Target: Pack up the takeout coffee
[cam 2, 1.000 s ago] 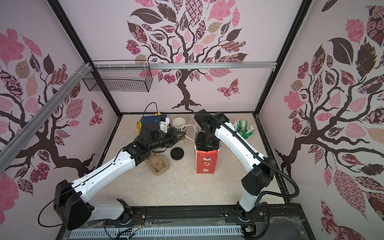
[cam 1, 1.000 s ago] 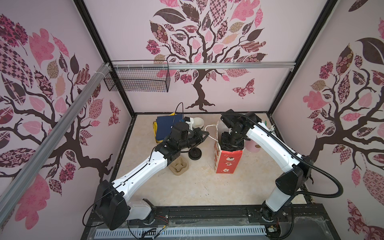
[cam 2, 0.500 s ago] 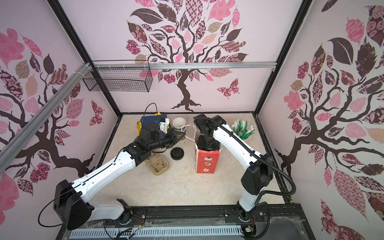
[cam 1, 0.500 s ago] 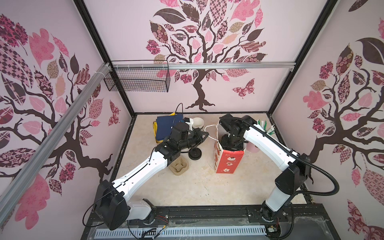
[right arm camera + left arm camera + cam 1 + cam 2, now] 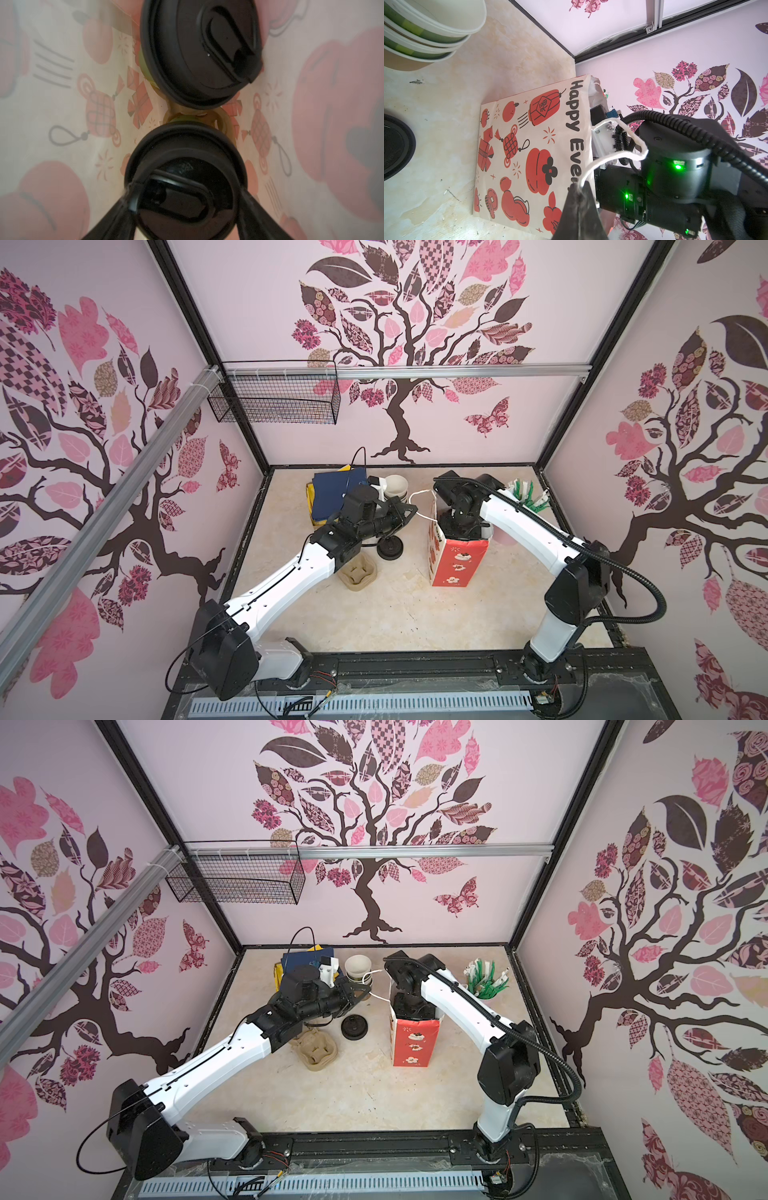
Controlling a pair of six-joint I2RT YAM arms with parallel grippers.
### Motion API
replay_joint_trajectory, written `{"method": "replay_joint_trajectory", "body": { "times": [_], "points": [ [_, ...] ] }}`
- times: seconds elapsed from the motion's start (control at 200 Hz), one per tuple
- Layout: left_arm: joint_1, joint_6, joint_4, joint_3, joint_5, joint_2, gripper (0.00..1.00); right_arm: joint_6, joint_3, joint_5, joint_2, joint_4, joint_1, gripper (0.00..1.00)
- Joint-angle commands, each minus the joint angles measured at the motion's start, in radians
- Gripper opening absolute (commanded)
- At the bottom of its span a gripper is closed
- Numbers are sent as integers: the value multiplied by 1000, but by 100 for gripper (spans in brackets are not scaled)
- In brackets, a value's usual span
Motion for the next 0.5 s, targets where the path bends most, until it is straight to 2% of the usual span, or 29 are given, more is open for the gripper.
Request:
{"method": "replay_joint_trajectory", "body": {
  "times": [0.0, 0.495],
  "points": [
    [5, -2, -1, -28, -7, -10, 0, 42, 1, 20, 30, -32, -1, 60],
    [9, -3, -7, -29, -4, -11, 0, 4, -61, -10, 53, 44, -22, 59]
  ]
}}
